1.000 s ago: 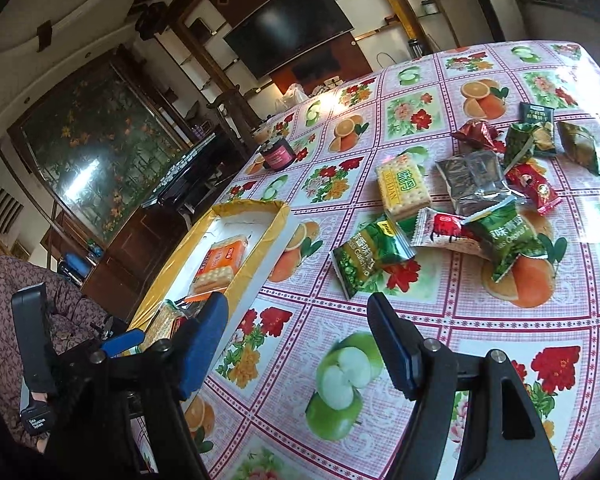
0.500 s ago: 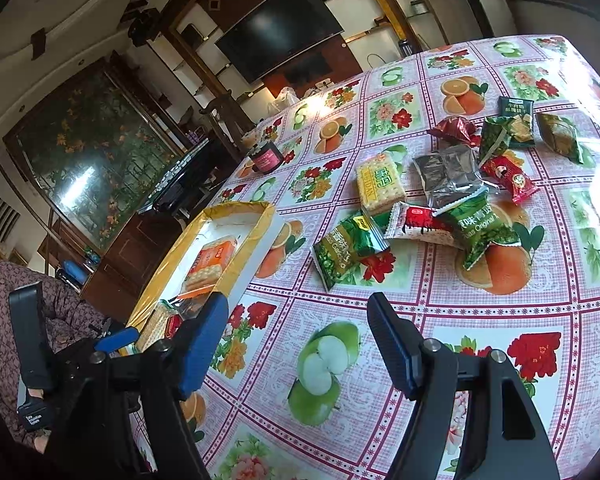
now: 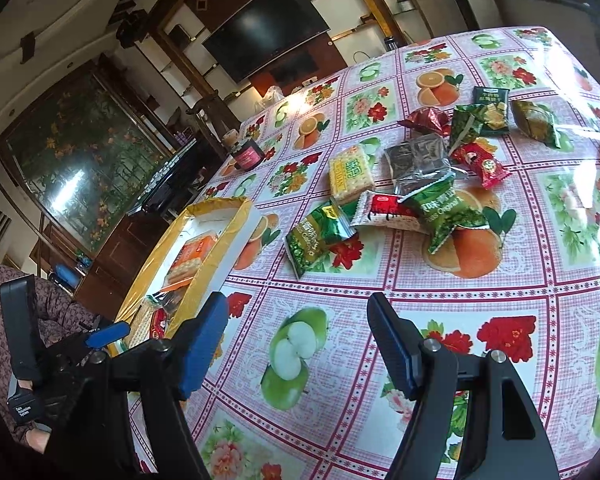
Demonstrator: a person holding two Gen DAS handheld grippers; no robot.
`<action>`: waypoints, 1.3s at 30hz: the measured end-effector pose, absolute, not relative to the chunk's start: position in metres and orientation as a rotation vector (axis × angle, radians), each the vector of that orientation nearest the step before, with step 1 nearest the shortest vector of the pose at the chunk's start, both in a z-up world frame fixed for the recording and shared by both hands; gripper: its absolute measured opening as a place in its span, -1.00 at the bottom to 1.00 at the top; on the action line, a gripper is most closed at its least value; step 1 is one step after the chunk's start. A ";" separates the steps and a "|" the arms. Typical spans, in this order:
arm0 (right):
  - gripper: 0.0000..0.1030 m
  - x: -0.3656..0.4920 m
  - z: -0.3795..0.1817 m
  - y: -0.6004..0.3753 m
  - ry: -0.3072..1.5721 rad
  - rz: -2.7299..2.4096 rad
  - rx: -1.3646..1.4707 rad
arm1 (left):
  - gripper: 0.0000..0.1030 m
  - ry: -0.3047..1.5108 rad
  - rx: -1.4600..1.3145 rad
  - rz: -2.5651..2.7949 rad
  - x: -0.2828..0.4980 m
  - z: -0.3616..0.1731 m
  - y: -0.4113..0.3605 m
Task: Organize snacks
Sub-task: 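Withdraw both tools from the tray toward the remaining snacks, then grasp green garlic pea bag with left tool while right tool grasps green Original bag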
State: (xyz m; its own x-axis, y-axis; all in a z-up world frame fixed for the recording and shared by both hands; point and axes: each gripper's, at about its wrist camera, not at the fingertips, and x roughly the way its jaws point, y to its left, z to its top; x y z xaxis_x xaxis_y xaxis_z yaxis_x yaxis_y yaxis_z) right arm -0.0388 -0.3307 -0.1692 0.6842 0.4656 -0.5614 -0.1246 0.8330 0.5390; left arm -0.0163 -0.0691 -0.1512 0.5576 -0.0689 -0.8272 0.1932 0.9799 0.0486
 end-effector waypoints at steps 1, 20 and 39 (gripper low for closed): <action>0.40 -0.040 -0.169 -0.332 0.750 0.341 0.491 | 0.69 0.971 0.141 -0.162 -0.016 -0.152 -0.071; 0.40 -0.036 -0.162 -0.358 0.742 0.249 0.383 | 0.69 1.008 0.261 -0.353 0.029 -0.151 -0.149; 0.38 0.043 -0.176 -0.362 0.862 0.190 0.131 | 0.69 1.131 0.435 -0.398 0.111 -0.196 -0.206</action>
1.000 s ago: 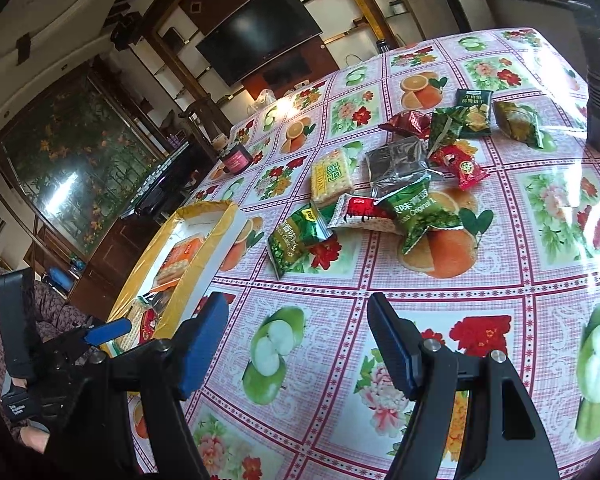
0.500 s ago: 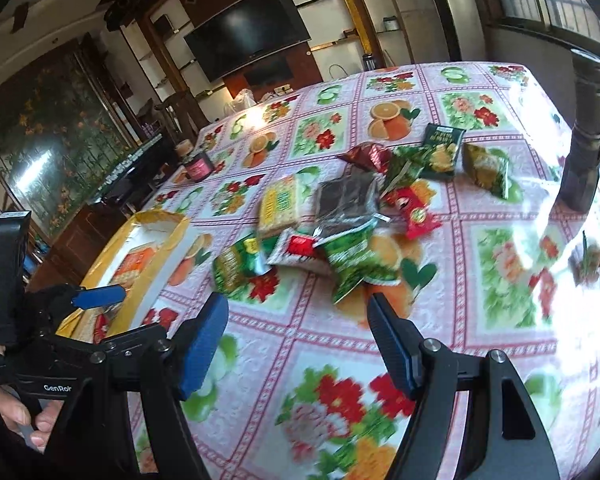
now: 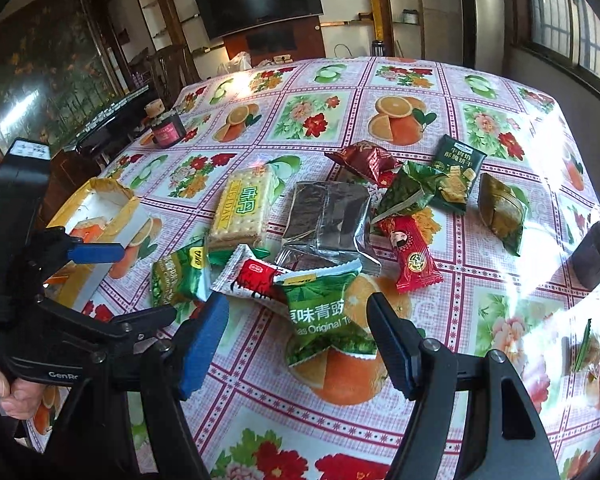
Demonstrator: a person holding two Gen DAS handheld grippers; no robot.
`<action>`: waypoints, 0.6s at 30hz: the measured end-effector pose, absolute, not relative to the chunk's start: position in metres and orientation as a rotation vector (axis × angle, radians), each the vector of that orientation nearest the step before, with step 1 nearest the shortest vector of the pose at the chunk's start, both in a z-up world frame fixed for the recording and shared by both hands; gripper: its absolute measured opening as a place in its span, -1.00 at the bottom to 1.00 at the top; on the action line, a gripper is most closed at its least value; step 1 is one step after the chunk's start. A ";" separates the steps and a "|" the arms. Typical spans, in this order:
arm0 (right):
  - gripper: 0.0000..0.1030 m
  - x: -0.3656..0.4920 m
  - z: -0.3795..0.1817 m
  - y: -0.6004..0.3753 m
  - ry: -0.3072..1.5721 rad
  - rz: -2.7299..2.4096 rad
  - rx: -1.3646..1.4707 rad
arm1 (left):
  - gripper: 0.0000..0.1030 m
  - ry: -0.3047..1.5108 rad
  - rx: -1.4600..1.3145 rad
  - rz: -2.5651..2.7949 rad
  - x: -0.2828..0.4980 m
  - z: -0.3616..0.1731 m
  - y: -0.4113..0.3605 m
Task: Organize snacks
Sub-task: 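Grasp green garlic pea bag with left tool while right tool grasps green Original bag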
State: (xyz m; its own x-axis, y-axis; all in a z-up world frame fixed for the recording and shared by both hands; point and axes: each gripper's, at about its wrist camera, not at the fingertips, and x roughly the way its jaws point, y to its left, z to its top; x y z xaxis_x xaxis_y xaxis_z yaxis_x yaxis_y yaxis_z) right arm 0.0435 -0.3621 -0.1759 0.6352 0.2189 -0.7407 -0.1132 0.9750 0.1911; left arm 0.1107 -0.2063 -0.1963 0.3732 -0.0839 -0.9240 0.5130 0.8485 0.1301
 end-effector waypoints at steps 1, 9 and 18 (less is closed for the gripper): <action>0.28 0.046 -0.178 -0.363 0.870 0.195 0.133 | 0.69 1.137 0.432 -0.402 0.113 -0.199 -0.207; -0.22 0.051 -0.188 -0.364 0.895 0.201 0.131 | 0.02 1.126 0.357 -0.513 0.114 -0.199 -0.213; -0.36 0.041 -0.183 -0.369 0.876 0.232 0.184 | -0.02 1.128 0.253 -0.544 0.104 -0.193 -0.197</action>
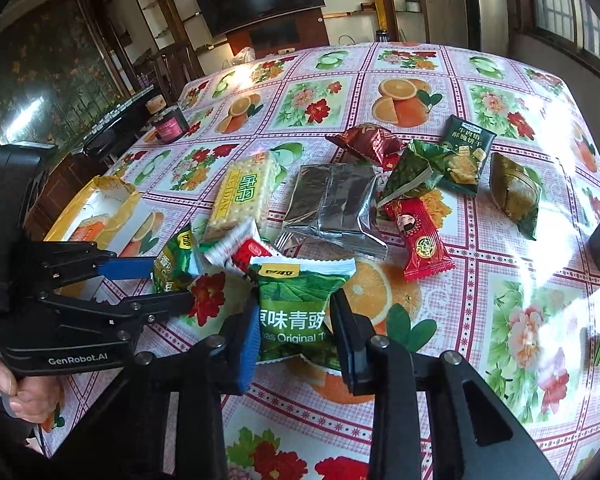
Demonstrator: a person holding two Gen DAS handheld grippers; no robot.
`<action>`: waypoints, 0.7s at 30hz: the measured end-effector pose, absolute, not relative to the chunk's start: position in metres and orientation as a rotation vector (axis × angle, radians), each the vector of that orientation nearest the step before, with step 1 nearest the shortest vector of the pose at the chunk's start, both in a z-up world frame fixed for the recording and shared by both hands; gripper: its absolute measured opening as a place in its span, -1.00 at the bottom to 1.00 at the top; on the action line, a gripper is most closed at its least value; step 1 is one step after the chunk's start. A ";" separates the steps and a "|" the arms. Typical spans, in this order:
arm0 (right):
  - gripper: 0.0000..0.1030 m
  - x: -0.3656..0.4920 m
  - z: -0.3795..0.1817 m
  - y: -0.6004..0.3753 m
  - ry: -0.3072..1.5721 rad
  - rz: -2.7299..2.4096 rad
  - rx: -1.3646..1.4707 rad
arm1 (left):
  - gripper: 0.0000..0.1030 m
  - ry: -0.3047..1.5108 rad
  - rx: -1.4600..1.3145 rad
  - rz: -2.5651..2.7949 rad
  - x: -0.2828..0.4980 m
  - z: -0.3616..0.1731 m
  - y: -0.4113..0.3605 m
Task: Organize snacks
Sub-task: 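Grasp green garlic pea bag with left tool while right tool grasps green Original bag, then carry both green bags over the white tray and open both tools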
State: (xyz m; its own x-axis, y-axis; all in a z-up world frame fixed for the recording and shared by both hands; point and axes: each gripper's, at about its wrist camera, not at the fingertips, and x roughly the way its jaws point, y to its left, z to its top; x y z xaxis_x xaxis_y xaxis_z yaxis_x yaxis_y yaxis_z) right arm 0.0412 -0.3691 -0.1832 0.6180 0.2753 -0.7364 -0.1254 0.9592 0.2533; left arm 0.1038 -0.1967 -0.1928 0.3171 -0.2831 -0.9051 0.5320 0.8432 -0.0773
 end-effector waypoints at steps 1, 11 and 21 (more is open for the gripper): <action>-0.37 0.038 -0.181 -0.369 0.870 0.236 0.192 | -0.02 1.124 0.242 -0.539 0.101 -0.190 -0.193; -0.37 -0.004 -0.169 -0.361 0.820 0.295 0.291 | -0.02 1.067 0.158 -0.450 0.059 -0.169 -0.158; -0.37 -0.015 -0.163 -0.332 0.809 0.368 0.299 | -0.02 1.012 0.139 -0.329 0.029 -0.156 -0.124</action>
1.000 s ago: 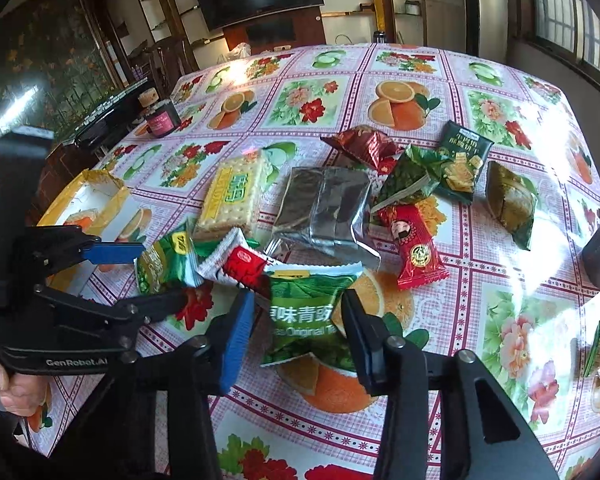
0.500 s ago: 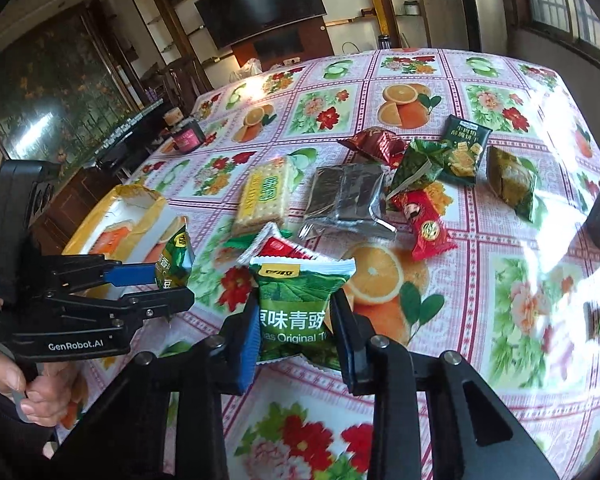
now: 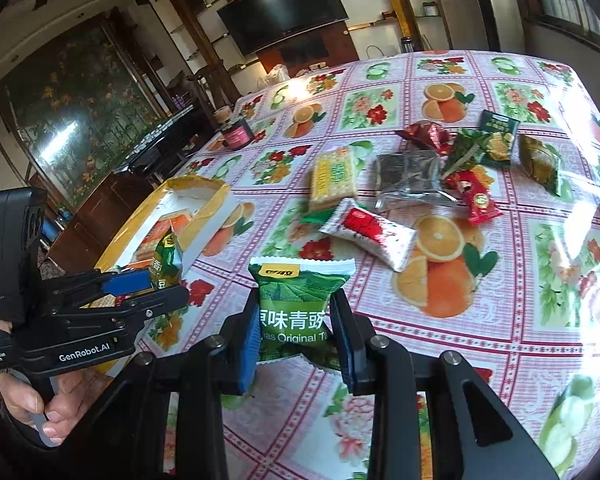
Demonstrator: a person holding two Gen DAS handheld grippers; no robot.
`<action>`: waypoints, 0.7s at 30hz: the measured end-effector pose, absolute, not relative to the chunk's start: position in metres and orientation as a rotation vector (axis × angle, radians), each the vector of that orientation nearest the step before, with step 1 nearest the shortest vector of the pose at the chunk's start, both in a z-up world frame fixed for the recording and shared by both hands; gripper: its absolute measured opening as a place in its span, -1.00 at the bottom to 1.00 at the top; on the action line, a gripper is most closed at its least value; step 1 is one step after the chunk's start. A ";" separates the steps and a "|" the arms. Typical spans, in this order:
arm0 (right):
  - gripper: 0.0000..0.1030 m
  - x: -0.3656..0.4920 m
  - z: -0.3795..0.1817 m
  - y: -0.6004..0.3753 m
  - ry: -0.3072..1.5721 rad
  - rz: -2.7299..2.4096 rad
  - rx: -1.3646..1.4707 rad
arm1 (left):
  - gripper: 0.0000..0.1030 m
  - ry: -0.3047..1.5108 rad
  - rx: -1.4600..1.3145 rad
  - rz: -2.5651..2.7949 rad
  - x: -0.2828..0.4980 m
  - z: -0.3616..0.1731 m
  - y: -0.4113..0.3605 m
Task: Organize snacks
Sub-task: 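Carry both green bags over the white tray and open both tools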
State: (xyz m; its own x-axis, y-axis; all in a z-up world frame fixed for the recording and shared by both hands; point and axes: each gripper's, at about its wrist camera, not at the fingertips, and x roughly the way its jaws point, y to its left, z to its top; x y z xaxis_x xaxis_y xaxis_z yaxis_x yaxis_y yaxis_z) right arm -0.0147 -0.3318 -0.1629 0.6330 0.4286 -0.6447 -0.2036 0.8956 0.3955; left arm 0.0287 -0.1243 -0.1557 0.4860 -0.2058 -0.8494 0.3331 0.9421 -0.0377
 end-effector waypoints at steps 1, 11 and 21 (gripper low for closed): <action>-0.37 -0.015 -0.161 -0.327 0.809 0.378 0.294 | -0.02 1.010 0.136 -0.324 0.027 -0.155 -0.122; -0.37 -0.011 -0.148 -0.288 0.800 0.443 0.251 | -0.01 0.989 0.075 -0.288 0.020 -0.144 -0.086; -0.37 -0.003 -0.144 -0.253 0.810 0.496 0.217 | -0.01 0.978 0.027 -0.248 0.021 -0.140 -0.052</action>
State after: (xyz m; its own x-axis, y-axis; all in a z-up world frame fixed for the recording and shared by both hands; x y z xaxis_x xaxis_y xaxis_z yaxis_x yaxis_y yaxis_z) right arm -0.0027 -0.2529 -0.1443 0.5834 0.5025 -0.6381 -0.3404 0.8646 0.3697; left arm 0.0211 -0.0522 -0.1397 0.5330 -0.1960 -0.8231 0.2205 0.9714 -0.0885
